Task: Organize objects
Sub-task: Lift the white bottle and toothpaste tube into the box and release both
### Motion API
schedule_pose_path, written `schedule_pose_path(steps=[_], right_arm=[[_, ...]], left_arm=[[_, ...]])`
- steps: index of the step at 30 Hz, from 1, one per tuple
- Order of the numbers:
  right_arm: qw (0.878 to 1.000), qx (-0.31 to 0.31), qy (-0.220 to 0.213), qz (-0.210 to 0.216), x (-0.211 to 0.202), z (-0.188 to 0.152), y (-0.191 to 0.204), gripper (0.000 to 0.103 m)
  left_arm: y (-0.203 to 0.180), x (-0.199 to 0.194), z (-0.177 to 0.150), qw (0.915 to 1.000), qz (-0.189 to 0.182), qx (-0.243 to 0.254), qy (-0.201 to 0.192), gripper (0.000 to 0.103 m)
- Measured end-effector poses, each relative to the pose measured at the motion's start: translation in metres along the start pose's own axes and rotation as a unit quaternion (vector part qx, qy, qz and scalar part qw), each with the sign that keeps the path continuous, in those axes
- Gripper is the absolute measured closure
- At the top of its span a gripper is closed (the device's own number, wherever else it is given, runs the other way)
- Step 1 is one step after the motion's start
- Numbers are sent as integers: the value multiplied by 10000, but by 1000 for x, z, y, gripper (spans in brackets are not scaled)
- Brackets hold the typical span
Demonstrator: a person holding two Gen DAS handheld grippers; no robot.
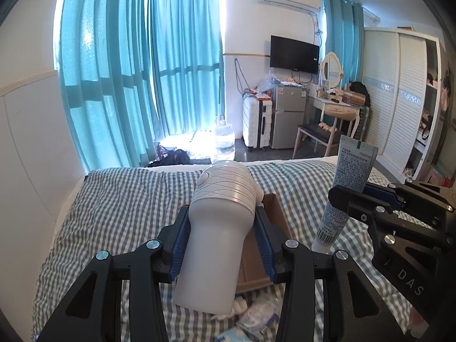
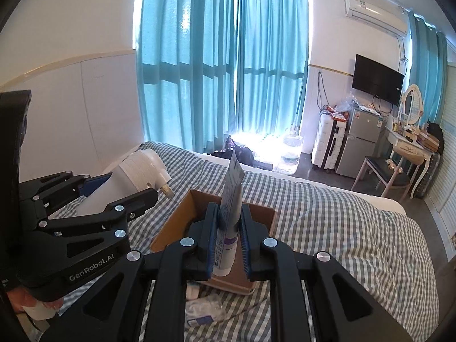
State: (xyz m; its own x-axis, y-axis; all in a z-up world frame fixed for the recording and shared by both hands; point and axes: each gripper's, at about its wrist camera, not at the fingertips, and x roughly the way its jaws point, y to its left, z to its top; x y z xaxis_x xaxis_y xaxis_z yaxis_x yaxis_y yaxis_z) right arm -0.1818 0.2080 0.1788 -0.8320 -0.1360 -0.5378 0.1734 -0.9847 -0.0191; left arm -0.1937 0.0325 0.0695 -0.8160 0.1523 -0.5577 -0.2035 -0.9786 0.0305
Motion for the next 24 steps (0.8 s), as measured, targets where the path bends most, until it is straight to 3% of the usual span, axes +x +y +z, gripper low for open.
schedule_pose_path(steps=[11, 24], right_arm=[[9983, 176, 549, -3, 113, 8, -33, 89], [9921, 175, 1239, 70, 226, -41, -35, 89]], left_arm=[[15, 108, -2, 9986, 11, -102, 512, 58], [18, 203, -55, 9945, -141, -4, 1035, 58]])
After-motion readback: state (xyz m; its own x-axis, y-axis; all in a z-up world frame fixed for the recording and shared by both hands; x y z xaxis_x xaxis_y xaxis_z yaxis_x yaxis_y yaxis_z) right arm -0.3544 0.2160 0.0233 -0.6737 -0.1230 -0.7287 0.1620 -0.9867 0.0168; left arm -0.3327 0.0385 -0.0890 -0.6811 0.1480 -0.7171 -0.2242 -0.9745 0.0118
